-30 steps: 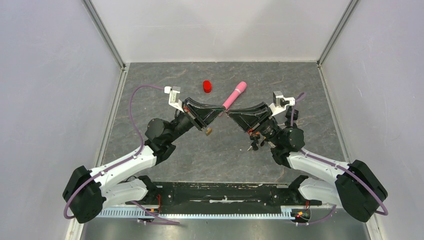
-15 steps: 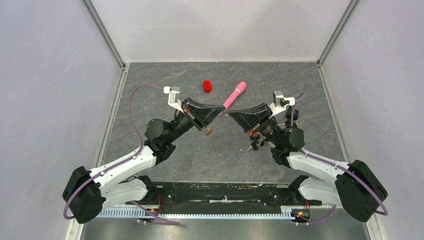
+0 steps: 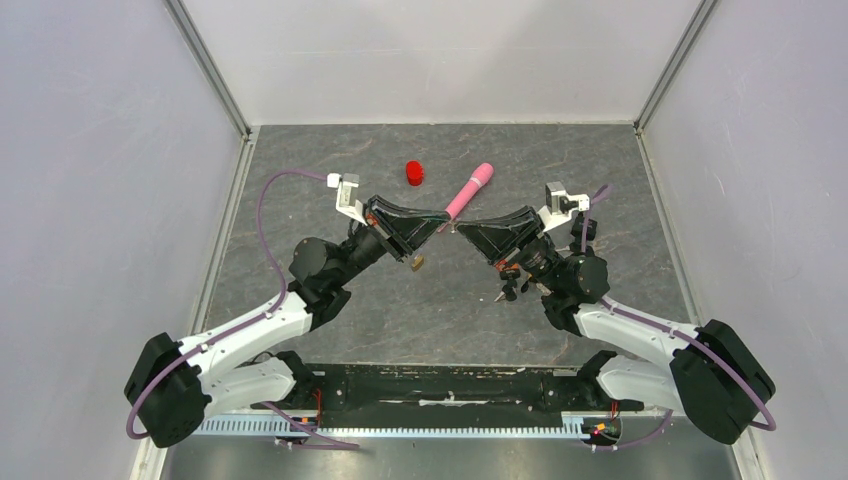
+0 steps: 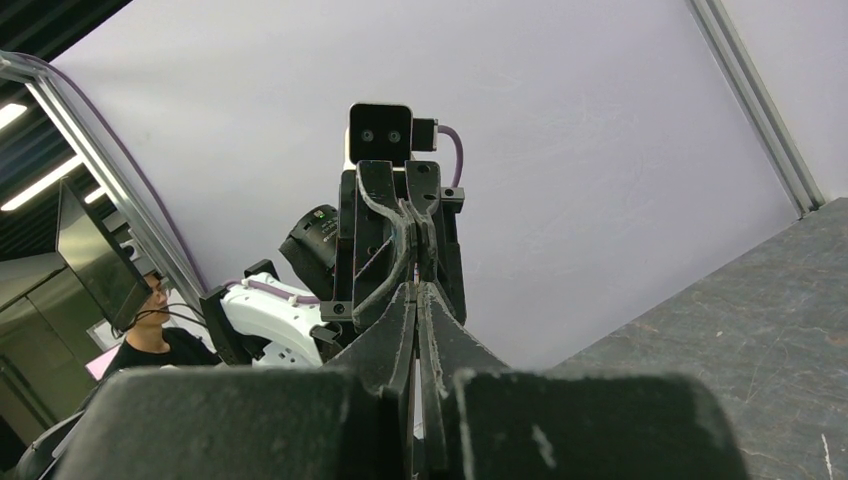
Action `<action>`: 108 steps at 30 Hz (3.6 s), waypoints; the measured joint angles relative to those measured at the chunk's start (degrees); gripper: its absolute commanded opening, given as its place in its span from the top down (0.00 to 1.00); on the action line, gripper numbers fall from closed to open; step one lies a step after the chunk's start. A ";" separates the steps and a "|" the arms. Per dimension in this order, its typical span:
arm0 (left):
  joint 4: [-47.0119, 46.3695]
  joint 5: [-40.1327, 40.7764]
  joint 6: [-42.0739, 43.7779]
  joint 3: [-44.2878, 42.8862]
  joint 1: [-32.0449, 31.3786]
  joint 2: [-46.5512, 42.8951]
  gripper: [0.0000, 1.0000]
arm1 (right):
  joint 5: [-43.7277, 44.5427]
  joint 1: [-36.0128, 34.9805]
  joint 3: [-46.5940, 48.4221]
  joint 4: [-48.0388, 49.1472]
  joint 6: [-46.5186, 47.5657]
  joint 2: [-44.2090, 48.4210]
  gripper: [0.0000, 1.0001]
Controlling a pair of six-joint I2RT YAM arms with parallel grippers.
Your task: Unlock with the key
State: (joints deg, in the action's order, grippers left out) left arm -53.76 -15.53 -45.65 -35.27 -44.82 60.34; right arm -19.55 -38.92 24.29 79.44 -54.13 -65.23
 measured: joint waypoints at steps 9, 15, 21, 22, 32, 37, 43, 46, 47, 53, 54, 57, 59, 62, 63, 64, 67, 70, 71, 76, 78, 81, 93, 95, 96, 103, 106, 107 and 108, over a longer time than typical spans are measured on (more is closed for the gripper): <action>9.38 2.84 2.08 0.00 0.00 -2.67 0.21 | 0.09 0.44 -1.01 -4.11 1.66 2.75 1.00; 28.28 10.99 6.10 -0.35 0.02 -10.91 0.07 | 0.46 4.37 -5.18 -9.51 2.73 6.86 1.00; 47.80 19.15 8.79 -2.08 0.07 -13.05 0.03 | 0.59 7.26 -10.67 -13.97 2.80 9.35 1.00; 51.17 20.63 8.81 -2.12 0.07 -12.50 0.03 | 0.57 7.54 -11.21 -14.67 2.80 9.51 1.00; 66.03 29.73 11.06 -0.92 0.07 2.27 0.11 | 0.35 8.79 -12.96 -17.51 2.99 10.27 1.00; 57.86 31.06 15.39 4.00 0.04 7.21 0.24 | 0.20 8.87 -13.51 -17.51 3.17 10.56 1.00; 44.46 30.95 22.84 4.92 -0.33 16.06 0.40 | 0.07 9.16 -13.88 -17.84 3.17 10.56 1.00; 38.25 31.12 25.73 4.90 -0.55 20.15 0.44 | -0.02 9.16 -13.88 -17.88 3.17 10.78 1.00; 36.96 31.15 26.53 4.90 -0.57 21.14 0.46 | -0.07 9.16 -13.88 -17.88 3.17 10.88 1.00; 29.64 31.93 28.96 4.83 -0.63 26.69 0.54 | -0.09 9.33 -13.88 -17.90 3.15 11.21 1.00; 28.96 32.00 29.27 4.70 -0.63 27.36 0.55 | -0.11 9.44 -13.88 -17.92 3.15 11.23 1.00; 27.23 32.02 30.14 4.46 -0.63 28.76 0.57 | -0.11 9.53 -13.88 -17.90 3.15 11.30 1.00; 26.27 32.09 30.62 4.39 -0.63 29.33 0.58 | -0.17 9.53 -13.88 -17.92 3.15 11.30 1.00; 25.11 32.17 31.61 3.98 -0.63 30.51 0.58 | -0.33 9.53 -13.88 -17.92 3.13 11.30 1.00; 24.79 32.22 31.78 3.93 -0.63 30.80 0.60 | -0.35 9.53 -13.88 -17.94 3.13 11.30 1.00; 24.41 32.22 31.85 3.89 -0.63 31.10 0.60 | -0.35 9.53 -13.88 -17.92 3.13 11.30 1.00; 23.58 32.20 31.98 3.80 -0.63 32.09 0.65 | -0.52 9.57 -13.88 -18.08 3.13 11.39 1.00; 23.10 32.20 32.09 3.69 -0.63 33.00 0.71 | -0.66 9.60 -13.88 -18.36 3.13 11.69 1.00; 23.12 32.20 32.09 3.69 -0.63 33.11 0.74 | -0.74 9.60 -13.88 -18.38 3.13 11.78 1.00; 22.80 32.13 32.24 3.69 -0.63 33.18 0.97 | -1.07 9.68 -13.88 -19.37 3.15 12.17 1.00; 22.77 31.95 32.33 3.69 -0.63 33.18 0.98 | -1.14 9.68 -13.88 -19.93 3.17 12.31 1.00; 23.23 31.52 32.30 3.72 -0.63 32.76 0.98 | -1.18 9.68 -13.88 -20.94 3.26 12.35 1.00; 32.85 11.47 26.82 -0.83 11.91 17.70 0.98 | -1.36 9.66 -10.34 -30.67 5.14 13.25 1.00; 34.38 5.62 24.30 -3.61 15.37 17.27 0.98 | -1.38 9.42 -9.64 -31.17 5.05 12.74 1.00; 35.04 2.51 22.71 -5.01 17.00 17.22 0.98 | -1.38 9.25 -9.09 -31.28 4.92 12.13 1.00; 35.89 -18.78 10.23 -13.60 25.05 17.62 0.98 | -1.64 6.05 -4.37 -30.25 2.01 5.66 1.00; 31.58 -26.95 2.78 -14.32 27.41 18.38 0.98 | -2.19 5.16 -2.01 -29.59 0.37 2.84 1.00; 30.42 -29.29 0.61 -14.49 28.00 18.80 0.98 | -2.34 5.07 -1.46 -29.33 -0.09 2.25 1.00; 29.33 -31.82 -1.68 -14.80 28.48 19.34 0.98 | -2.64 5.01 -0.70 -29.14 -0.57 1.55 1.00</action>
State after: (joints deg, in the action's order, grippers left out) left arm -24.43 -47.35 -47.33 -50.06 -16.34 79.68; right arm -22.20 -33.91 23.59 50.30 -54.70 -63.68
